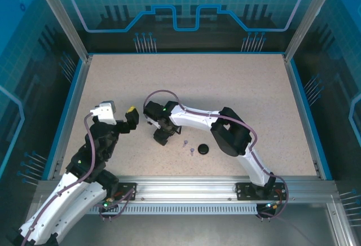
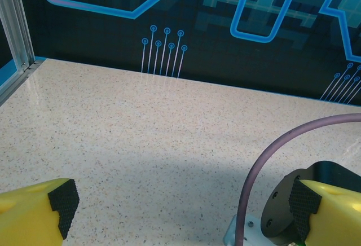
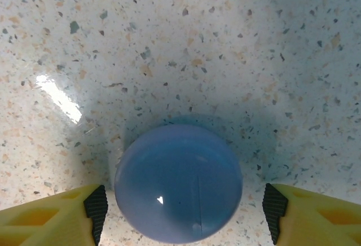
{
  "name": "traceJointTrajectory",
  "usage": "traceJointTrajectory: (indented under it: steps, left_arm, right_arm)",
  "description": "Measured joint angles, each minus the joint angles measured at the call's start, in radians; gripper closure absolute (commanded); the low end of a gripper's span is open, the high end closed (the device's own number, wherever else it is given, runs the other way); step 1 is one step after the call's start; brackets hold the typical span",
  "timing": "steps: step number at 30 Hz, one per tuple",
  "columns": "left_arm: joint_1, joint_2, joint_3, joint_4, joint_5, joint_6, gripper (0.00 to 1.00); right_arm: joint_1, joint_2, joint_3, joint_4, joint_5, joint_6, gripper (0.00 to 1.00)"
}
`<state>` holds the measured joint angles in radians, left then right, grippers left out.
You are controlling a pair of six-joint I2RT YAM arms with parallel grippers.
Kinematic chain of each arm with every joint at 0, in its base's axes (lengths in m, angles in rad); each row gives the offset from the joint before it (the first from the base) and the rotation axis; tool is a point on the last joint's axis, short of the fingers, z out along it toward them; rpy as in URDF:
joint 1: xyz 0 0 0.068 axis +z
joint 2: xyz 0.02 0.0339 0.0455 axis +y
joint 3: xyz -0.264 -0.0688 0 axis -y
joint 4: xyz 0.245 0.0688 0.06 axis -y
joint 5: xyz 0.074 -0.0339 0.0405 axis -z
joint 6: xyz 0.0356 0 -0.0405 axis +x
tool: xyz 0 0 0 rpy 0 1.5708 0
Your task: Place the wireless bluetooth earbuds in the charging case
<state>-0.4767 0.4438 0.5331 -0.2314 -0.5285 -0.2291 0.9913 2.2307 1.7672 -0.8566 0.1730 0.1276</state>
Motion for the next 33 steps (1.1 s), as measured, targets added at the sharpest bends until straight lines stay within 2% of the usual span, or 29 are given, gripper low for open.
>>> traceJointTrajectory:
  steps: [26, 29, 33]
  left_arm:
    - [0.0, 0.046, -0.014, 0.035, 0.004, -0.007, 0.01]
    - [0.0, 0.07, -0.014, 0.043, 0.014, -0.007, 0.01]
    - [0.001, 0.086, -0.014, 0.046, 0.029, -0.008, 0.01]
  right_arm:
    - [-0.011, 0.025, 0.014, 0.002, -0.046, 0.026, 0.5]
    - [-0.013, 0.018, 0.0, 0.016, -0.048, 0.029, 0.54]
    - [-0.017, -0.005, -0.039, 0.055, -0.055, 0.029, 0.56]
